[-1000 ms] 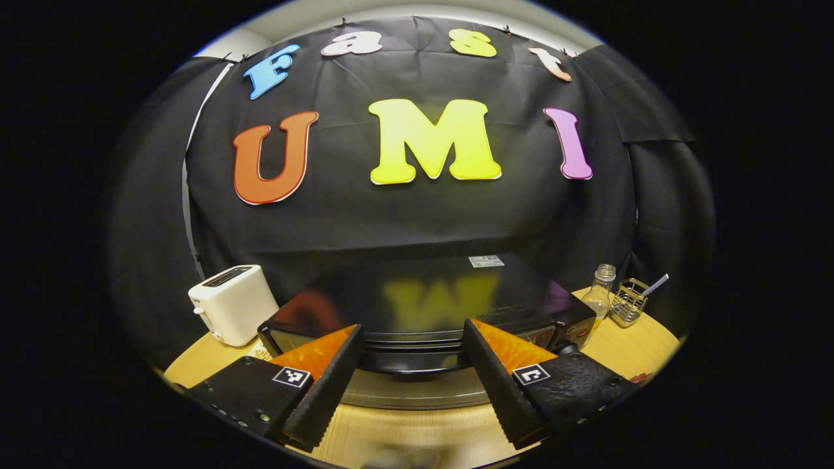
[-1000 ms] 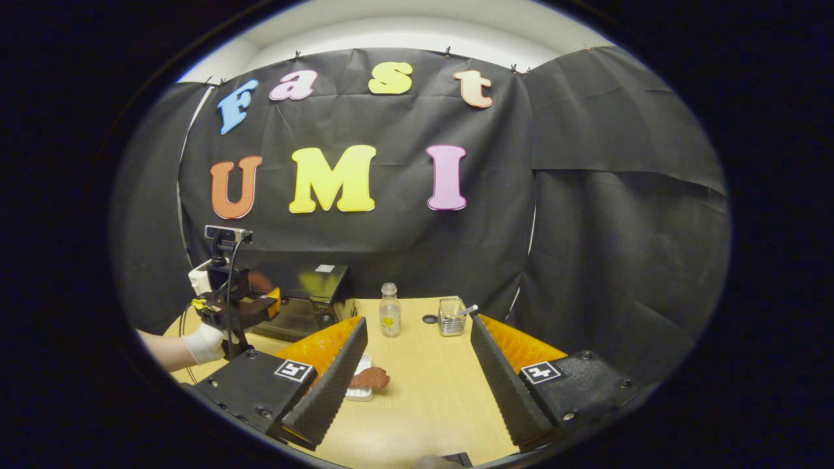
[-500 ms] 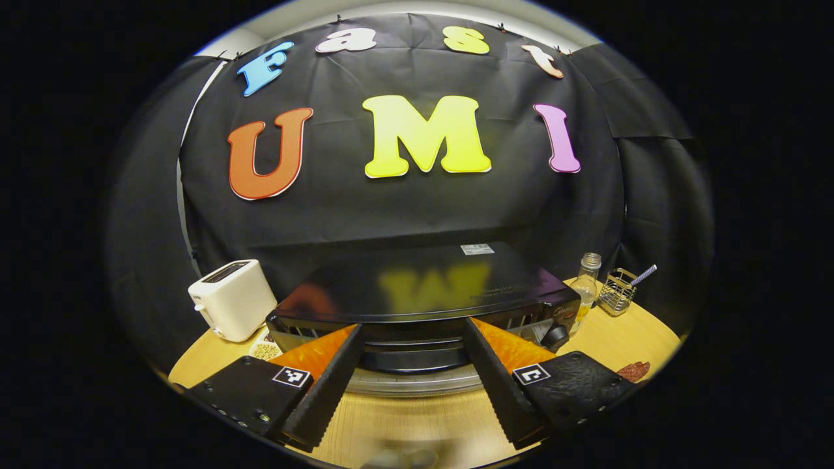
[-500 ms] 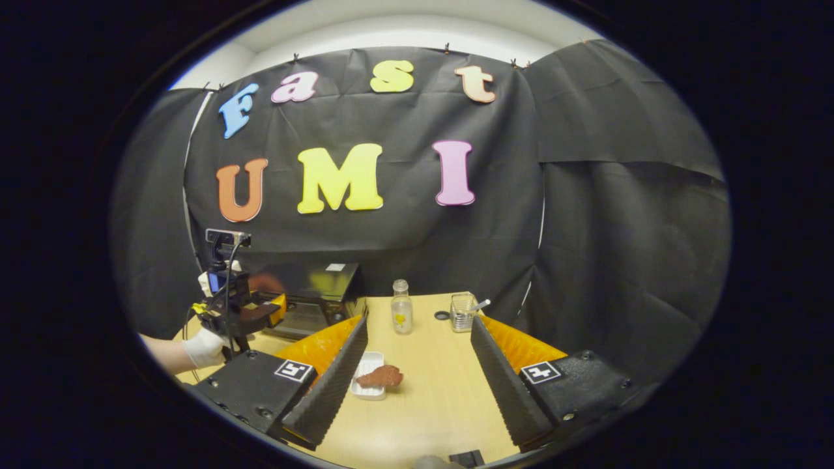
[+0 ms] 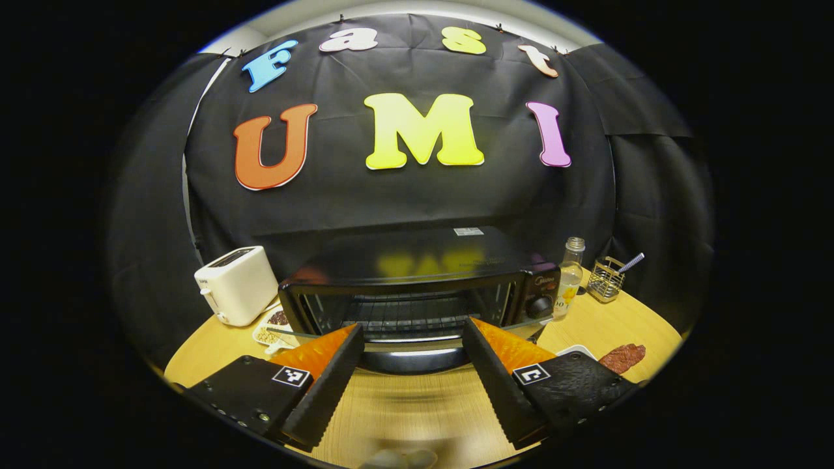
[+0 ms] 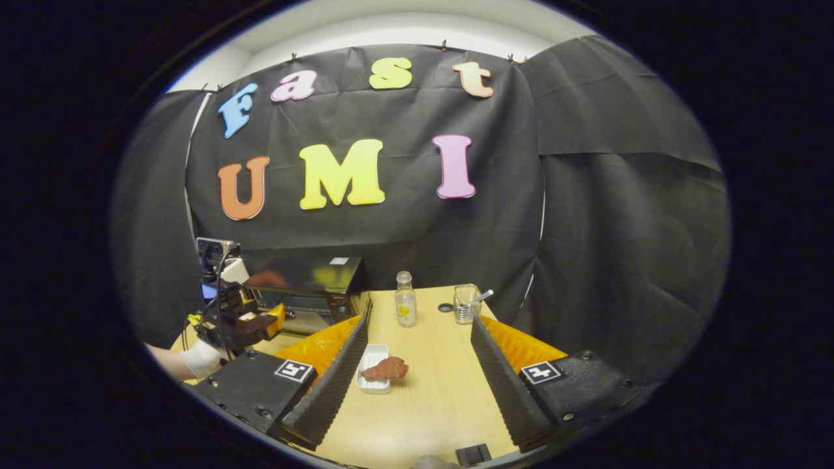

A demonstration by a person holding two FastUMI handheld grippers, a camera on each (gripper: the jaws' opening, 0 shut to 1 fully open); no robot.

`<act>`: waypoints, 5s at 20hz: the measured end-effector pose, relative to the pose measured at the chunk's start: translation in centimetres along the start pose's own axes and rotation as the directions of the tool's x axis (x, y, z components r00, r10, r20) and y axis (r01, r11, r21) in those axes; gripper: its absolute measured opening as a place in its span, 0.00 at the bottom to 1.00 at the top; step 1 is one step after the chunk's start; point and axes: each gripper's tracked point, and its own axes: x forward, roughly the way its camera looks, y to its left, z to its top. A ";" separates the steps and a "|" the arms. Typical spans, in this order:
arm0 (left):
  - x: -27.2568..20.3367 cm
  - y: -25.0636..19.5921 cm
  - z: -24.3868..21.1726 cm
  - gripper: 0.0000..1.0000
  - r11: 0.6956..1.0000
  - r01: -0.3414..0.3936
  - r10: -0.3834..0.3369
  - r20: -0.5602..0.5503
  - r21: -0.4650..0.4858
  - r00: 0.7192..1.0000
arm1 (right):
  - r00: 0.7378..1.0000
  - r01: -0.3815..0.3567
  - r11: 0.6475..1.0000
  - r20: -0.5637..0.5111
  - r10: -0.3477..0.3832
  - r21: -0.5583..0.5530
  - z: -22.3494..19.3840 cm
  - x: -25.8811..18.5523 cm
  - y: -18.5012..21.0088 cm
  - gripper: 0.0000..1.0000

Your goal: Open the electric oven with the left hand, put the food in, and close the electric oven.

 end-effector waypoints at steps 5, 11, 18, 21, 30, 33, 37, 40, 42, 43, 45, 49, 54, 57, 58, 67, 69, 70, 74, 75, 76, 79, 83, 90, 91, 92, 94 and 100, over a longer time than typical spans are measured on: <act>-2.7 -0.4 -3.1 0.97 0.998 -0.010 0.012 -0.026 0.069 1.000 | 1.000 -0.010 1.000 -0.013 0.010 -0.012 -0.9 -0.1 0.6 1.00; -4.7 -0.7 -8.7 0.96 1.000 0.005 -0.003 -0.137 0.017 0.991 | 0.999 -0.018 1.000 -0.032 0.017 -0.019 -1.9 -0.1 1.2 1.00; -4.9 -1.3 -13.0 0.96 0.999 0.016 -0.008 -0.229 0.031 0.973 | 0.998 -0.018 0.999 -0.058 0.016 -0.033 -3.1 -0.2 1.6 1.00; -4.7 -1.5 -15.9 0.96 1.000 0.026 -0.021 -0.312 0.010 0.950 | 0.997 -0.022 0.999 -0.073 0.019 -0.042 -3.6 0.0 1.6 1.00; -5.1 -1.1 -14.7 0.97 1.000 0.020 -0.021 -0.263 -0.004 0.965 | 0.995 -0.042 0.997 -0.093 0.035 -0.066 -4.9 1.9 -0.1 1.00; -6.7 -0.1 -12.5 0.97 1.000 -0.002 0.004 -0.222 0.007 0.975 | 0.990 -0.072 0.995 -0.123 0.064 -0.062 -6.3 3.8 -0.8 1.00; -10.3 0.7 -8.2 0.97 1.000 -0.012 0.013 -0.152 0.004 0.988 | 0.963 -0.175 0.983 -0.220 0.159 -0.057 -9.9 7.5 -0.5 1.00; -13.4 0.6 -4.9 0.97 1.000 -0.008 0.006 -0.105 -0.014 0.994 | 0.932 -0.232 0.971 -0.296 0.208 -0.050 -12.7 10.9 -0.7 0.98; -15.3 0.7 -2.6 0.96 1.000 -0.024 0.024 -0.076 -0.004 0.997 | 0.902 -0.270 0.963 -0.351 0.252 -0.002 -14.4 13.2 -0.4 0.94; -16.0 0.7 -1.8 0.96 0.999 -0.033 0.032 -0.065 -0.003 0.997 | 0.879 -0.297 0.955 -0.383 0.284 0.027 -15.7 14.3 0.2 0.93; -17.3 0.4 0.0 0.96 0.998 -0.056 0.055 -0.051 -0.015 0.997 | 0.844 -0.337 0.939 -0.420 0.333 0.067 -16.8 16.3 1.2 0.90; -19.4 -0.1 2.1 0.97 0.990 -0.133 0.131 -0.051 -0.051 0.990 | 0.754 -0.409 0.896 -0.490 0.437 0.171 -19.1 19.4 2.9 0.65; -21.4 -1.2 3.5 0.97 0.974 -0.214 0.209 -0.064 -0.080 0.976 | 0.645 -0.415 0.849 -0.553 0.528 0.327 -21.1 21.0 3.8 0.45; -22.2 -1.4 4.0 0.96 0.968 -0.244 0.240 -0.064 -0.064 0.969 | 0.607 -0.375 0.825 -0.561 0.563 0.422 -21.3 21.3 4.7 0.33; -22.3 -1.7 4.0 0.96 0.966 -0.248 0.243 -0.070 -0.069 0.967 | 0.603 -0.374 0.819 -0.557 0.571 0.435 -21.3 21.2 4.7 0.28; -22.4 -1.4 3.9 0.97 0.970 -0.229 0.226 -0.048 -0.077 0.973 | 0.632 -0.375 0.815 -0.521 0.574 0.442 -18.3 19.5 5.3 0.16; -21.9 -0.9 3.9 0.97 0.976 -0.204 0.202 -0.042 -0.077 0.979 | 0.659 -0.384 0.816 -0.491 0.570 0.432 -16.4 18.9 6.0 0.16; -21.8 -0.6 4.0 0.97 0.980 -0.186 0.184 -0.038 -0.076 0.982 | 0.676 -0.384 0.818 -0.473 0.565 0.429 -15.4 18.6 6.4 0.16; -21.2 1.6 3.9 0.97 0.991 -0.117 0.115 -0.030 -0.062 0.993 | 0.728 -0.368 0.811 -0.401 0.556 0.455 -12.1 17.5 10.1 0.16; -21.1 2.6 3.6 0.97 0.992 -0.110 0.108 -0.034 -0.057 0.994 | 0.741 -0.370 0.809 -0.381 0.554 0.457 -11.5 17.3 11.4 0.16; -21.0 3.5 3.6 0.97 0.993 -0.105 0.103 -0.035 -0.053 0.994 | 0.750 -0.371 0.802 -0.359 0.556 0.468 -11.0 17.0 12.8 0.16; -21.0 6.0 3.7 0.96 0.996 -0.091 0.091 -0.034 -0.018 0.995 | 0.758 -0.381 0.763 -0.295 0.581 0.522 -10.2 16.6 17.6 0.16; -21.4 9.0 4.1 0.96 0.996 -0.085 0.086 -0.040 0.022 0.995 | 0.791 -0.363 0.730 -0.223 0.570 0.578 -9.9 18.4 22.9 0.16; -22.6 13.3 6.1 0.97 0.991 -0.132 0.133 -0.036 0.029 0.991 | 0.881 -0.276 0.703 -0.119 0.458 0.656 -9.8 23.5 29.3 0.16; -22.7 13.8 6.3 0.96 0.990 -0.138 0.139 -0.034 0.025 0.990 | 0.889 -0.259 0.701 -0.120 0.442 0.665 -10.2 24.4 30.2 0.15; -22.8 14.2 6.4 0.97 0.989 -0.147 0.148 -0.034 0.022 0.988 | 0.895 -0.243 0.697 -0.121 0.429 0.675 -10.6 25.3 31.0 0.16; -22.9 15.4 6.3 0.97 0.985 -0.171 0.172 -0.040 0.015 0.984 | 0.909 -0.213 0.698 -0.124 0.398 0.683 -11.3 27.2 32.3 0.16; -22.7 18.3 4.4 0.97 0.974 -0.227 0.227 -0.082 0.006 0.970 | 0.937 -0.155 0.711 -0.126 0.325 0.686 -12.5 32.3 34.9 0.16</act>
